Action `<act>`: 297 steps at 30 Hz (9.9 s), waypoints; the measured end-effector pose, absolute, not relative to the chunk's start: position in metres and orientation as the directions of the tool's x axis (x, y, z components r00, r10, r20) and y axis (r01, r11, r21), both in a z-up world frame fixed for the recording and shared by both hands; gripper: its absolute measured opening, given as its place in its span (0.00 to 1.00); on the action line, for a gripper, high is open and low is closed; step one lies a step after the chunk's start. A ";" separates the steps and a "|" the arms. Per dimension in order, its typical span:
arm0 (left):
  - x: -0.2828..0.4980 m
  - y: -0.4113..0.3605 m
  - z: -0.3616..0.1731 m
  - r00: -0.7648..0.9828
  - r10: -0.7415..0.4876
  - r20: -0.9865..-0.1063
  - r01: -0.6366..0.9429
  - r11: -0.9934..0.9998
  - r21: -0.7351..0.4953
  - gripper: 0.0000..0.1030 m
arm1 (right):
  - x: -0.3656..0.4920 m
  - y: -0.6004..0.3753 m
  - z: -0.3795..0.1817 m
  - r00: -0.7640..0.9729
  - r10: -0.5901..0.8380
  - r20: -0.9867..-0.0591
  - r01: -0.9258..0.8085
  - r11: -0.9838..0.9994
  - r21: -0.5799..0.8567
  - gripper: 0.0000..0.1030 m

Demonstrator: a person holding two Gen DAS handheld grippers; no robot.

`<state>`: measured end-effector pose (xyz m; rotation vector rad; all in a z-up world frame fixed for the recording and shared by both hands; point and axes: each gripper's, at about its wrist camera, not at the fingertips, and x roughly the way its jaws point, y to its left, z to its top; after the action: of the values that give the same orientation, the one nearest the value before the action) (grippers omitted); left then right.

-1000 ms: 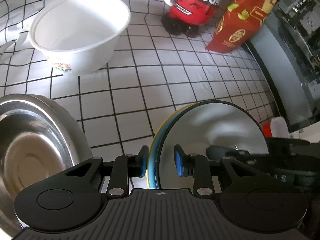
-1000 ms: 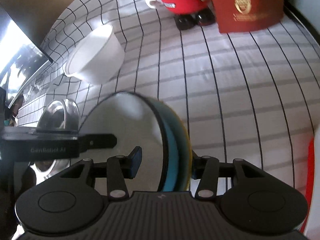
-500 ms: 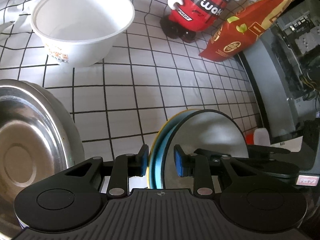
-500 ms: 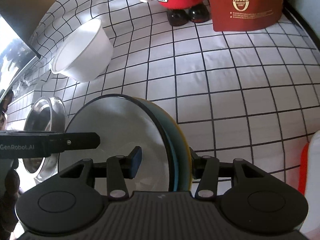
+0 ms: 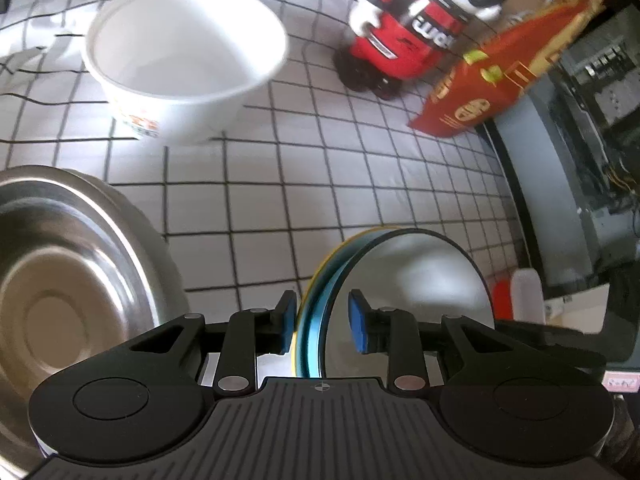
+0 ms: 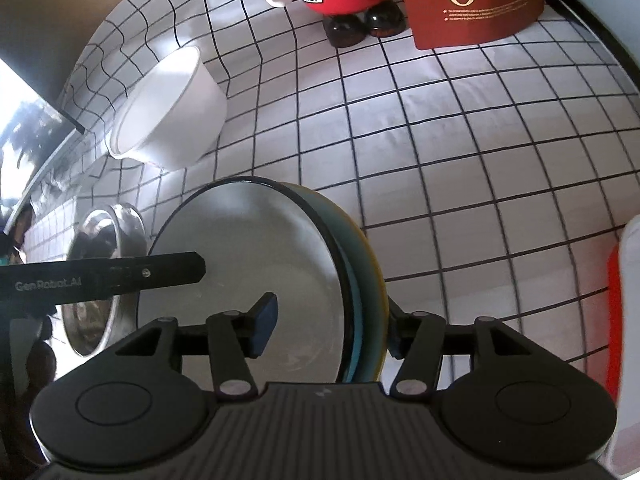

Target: Organize plates and bowls

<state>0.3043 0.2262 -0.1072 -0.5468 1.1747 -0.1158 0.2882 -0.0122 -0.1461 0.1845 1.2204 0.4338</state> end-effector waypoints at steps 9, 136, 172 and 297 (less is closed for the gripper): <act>0.303 0.243 -0.099 0.413 -0.385 -0.825 -0.213 0.840 -0.499 0.31 | 0.291 0.000 -0.133 0.363 0.357 -0.861 -0.310 0.917 0.249 0.57; 0.173 0.347 -0.031 0.536 -0.067 -0.842 -0.402 0.857 -0.324 0.21 | 0.263 0.071 -0.004 0.503 0.388 -0.773 -0.476 0.870 0.128 0.25; 0.130 0.392 -0.140 0.498 -0.155 -0.853 -0.595 0.655 -0.466 0.39 | 0.298 0.272 -0.154 0.150 0.120 -0.981 -0.618 0.786 0.002 0.46; 0.179 0.240 -0.109 0.465 -0.328 -0.822 -0.253 0.841 -0.479 0.37 | 0.266 0.039 -0.150 0.174 0.489 -0.855 -0.442 0.814 0.376 0.61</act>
<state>0.1793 0.2400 -0.1091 -0.6015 1.1044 -0.0495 0.2663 0.0393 -0.1499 0.0446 1.2299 0.6603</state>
